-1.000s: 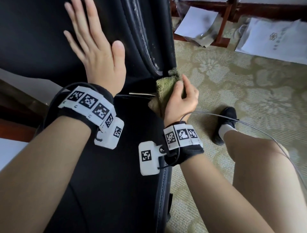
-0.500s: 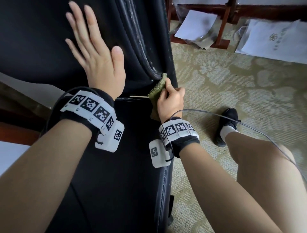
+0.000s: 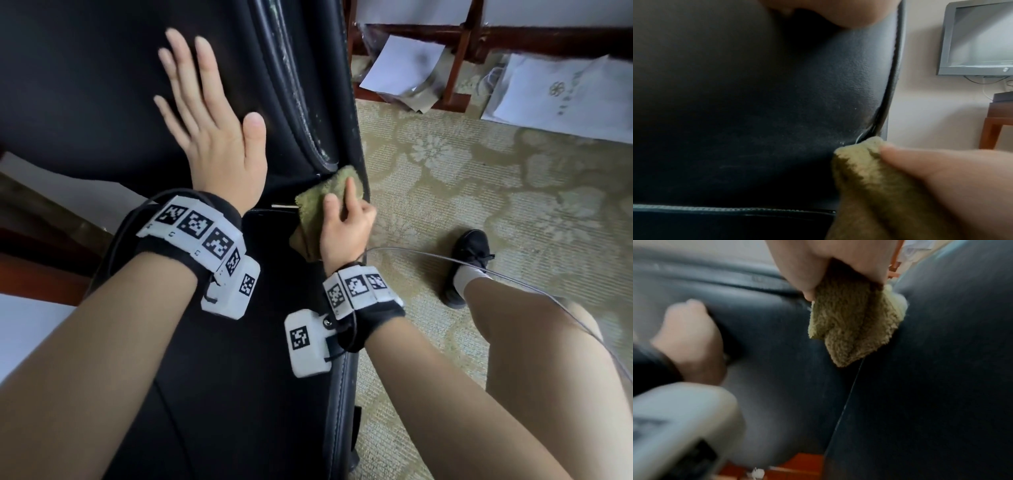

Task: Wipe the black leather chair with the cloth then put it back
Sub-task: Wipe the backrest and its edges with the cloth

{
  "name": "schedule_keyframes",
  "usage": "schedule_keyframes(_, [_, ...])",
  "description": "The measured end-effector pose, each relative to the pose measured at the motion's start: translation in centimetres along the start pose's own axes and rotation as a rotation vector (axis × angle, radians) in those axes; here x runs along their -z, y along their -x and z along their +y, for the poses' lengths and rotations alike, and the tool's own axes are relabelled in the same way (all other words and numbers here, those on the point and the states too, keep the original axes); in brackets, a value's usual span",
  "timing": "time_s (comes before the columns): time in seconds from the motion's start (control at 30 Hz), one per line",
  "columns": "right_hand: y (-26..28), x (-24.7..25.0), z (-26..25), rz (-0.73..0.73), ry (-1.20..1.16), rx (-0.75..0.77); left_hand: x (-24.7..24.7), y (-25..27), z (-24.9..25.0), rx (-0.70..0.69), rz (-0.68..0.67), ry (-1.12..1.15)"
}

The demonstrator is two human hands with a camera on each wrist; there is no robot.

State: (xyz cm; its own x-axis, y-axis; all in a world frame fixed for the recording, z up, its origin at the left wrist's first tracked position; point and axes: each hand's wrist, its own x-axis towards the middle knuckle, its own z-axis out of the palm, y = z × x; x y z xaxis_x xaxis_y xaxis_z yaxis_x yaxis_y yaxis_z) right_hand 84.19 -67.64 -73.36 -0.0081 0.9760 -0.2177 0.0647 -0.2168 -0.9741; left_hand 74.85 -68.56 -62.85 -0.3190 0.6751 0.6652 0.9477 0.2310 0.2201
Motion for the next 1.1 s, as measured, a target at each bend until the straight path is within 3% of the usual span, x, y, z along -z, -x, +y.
schedule_keyframes(0.07, [-0.4,-2.1,-0.3,-0.119,0.247,-0.066,0.0,0.0,-0.1,-0.015,0.002,-0.001])
schedule_keyframes(0.13, [-1.3,-3.7,-0.7,-0.142,0.462,-0.239,-0.1,0.0,-0.2,-0.023,0.003,0.010])
schedule_keyframes(0.23, [-2.3,-4.2,-1.6,-0.138,0.477,-0.359,-0.2,0.0,-0.2,-0.025,0.004,0.025])
schedule_keyframes(0.33, [-2.0,-2.6,-0.9,-0.094,0.302,-0.291,-0.4,0.0,-0.4,-0.041,0.017,0.040])
schedule_keyframes(0.47, [0.0,-1.3,0.9,0.156,0.005,0.007,-0.3,0.0,-0.4,-0.044,0.014,0.061])
schedule_keyframes(0.67, [-0.7,-3.8,0.9,0.099,0.175,0.184,-0.2,0.1,-0.5,-0.057,0.011,0.067])
schedule_keyframes(0.83, [-1.5,-4.4,0.2,0.051,0.418,0.051,-0.4,0.0,-0.5,-0.051,0.015,0.069])
schedule_keyframes(1.1, [-3.0,-3.4,-0.3,-0.017,0.502,-0.151,-0.2,-0.1,-0.5,-0.058,0.004,0.048])
